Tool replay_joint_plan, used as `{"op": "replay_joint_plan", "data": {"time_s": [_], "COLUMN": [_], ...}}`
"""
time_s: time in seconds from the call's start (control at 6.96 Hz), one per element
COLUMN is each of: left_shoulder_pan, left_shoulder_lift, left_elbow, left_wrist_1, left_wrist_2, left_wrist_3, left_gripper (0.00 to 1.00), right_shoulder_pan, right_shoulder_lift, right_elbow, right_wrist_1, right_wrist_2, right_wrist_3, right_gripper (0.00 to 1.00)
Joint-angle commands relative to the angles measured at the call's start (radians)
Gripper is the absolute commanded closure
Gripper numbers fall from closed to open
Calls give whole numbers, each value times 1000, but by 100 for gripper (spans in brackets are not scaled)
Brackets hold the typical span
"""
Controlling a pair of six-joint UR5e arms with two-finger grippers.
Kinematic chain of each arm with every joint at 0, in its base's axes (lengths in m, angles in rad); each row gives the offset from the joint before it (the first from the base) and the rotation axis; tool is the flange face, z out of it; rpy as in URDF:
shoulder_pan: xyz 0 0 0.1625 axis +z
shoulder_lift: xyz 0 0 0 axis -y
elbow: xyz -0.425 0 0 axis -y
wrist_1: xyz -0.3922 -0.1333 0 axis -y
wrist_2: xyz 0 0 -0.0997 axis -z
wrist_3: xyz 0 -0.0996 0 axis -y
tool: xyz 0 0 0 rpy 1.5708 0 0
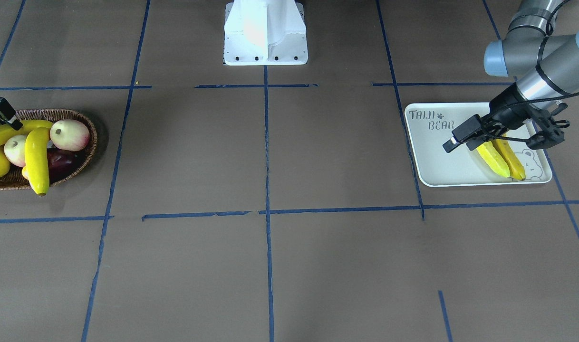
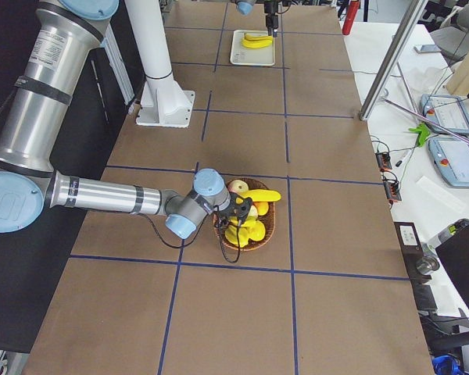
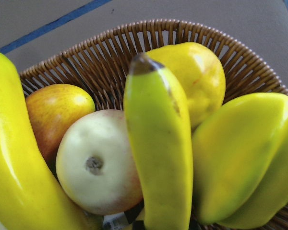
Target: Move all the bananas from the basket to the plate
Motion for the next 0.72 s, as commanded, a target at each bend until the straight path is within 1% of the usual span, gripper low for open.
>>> {"op": "replay_joint_plan", "data": {"time_s": [0.0,0.29,0.43,0.57], "left_shoulder_pan": [0,0,0,0], "left_shoulder_lift": [1,-1,-1,-1], "left_elbow": [0,0,0,0], "left_wrist_1": [0,0,0,0], "left_wrist_2": [0,0,0,0], "left_wrist_3": [1,1,1,1], "left_gripper": [0,0,0,0], "right_shoulder_pan": [4,13,22,55], "right_shoulder_lift": [-1,-12,-29,-41], "right_elbow": [6,47,89,126], "right_wrist_1": [2,3,3,2], "right_wrist_2": [5,11,20,46], "right_wrist_3": [-2,-4,-5,-5], "right_gripper": [95,97,98,98]}}
